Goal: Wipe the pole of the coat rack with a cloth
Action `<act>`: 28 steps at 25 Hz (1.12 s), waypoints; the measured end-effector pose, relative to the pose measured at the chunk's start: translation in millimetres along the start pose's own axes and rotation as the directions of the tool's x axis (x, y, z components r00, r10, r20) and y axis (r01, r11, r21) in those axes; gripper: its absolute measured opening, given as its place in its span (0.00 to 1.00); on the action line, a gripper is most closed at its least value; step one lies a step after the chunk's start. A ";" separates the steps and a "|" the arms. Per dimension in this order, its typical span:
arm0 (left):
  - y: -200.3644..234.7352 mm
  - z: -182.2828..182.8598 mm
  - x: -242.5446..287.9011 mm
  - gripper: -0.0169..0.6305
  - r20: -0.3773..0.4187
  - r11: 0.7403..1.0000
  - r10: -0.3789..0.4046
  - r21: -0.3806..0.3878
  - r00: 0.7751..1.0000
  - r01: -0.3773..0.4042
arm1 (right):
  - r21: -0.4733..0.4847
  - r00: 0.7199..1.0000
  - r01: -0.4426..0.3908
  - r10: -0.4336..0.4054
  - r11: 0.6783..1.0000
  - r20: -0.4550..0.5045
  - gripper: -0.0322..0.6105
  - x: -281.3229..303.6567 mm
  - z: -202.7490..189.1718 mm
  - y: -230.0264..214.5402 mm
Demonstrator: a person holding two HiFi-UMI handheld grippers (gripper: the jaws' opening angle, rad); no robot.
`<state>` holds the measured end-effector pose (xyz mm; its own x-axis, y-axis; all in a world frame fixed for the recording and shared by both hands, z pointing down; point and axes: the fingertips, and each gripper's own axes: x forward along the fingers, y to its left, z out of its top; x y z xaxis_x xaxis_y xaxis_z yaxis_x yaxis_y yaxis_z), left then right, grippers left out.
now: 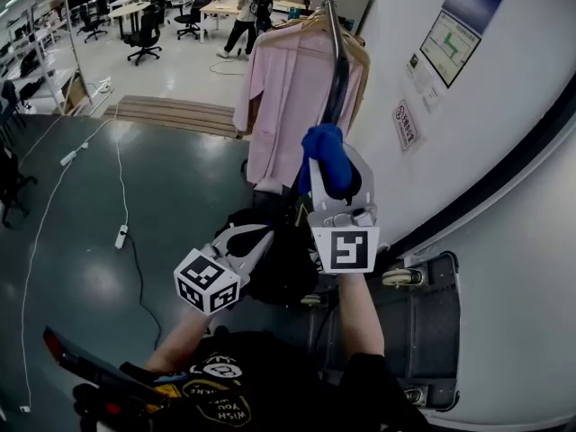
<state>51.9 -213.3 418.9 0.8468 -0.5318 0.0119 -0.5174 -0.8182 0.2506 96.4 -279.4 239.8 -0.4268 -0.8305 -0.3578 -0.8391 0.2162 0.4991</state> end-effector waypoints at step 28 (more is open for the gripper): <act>-7.6 -0.9 -7.5 0.02 0.022 1.000 0.031 -0.004 0.999 -0.031 | 0.168 0.999 0.022 -0.027 0.986 0.025 0.21 37.4 20.6 -40.5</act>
<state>49.6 -203.0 417.7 0.8276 -0.5613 -0.0012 -0.5426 -0.8006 0.2540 107.4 -308.7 190.0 -0.4124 -0.8228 -0.3910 -0.8931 0.2806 0.3515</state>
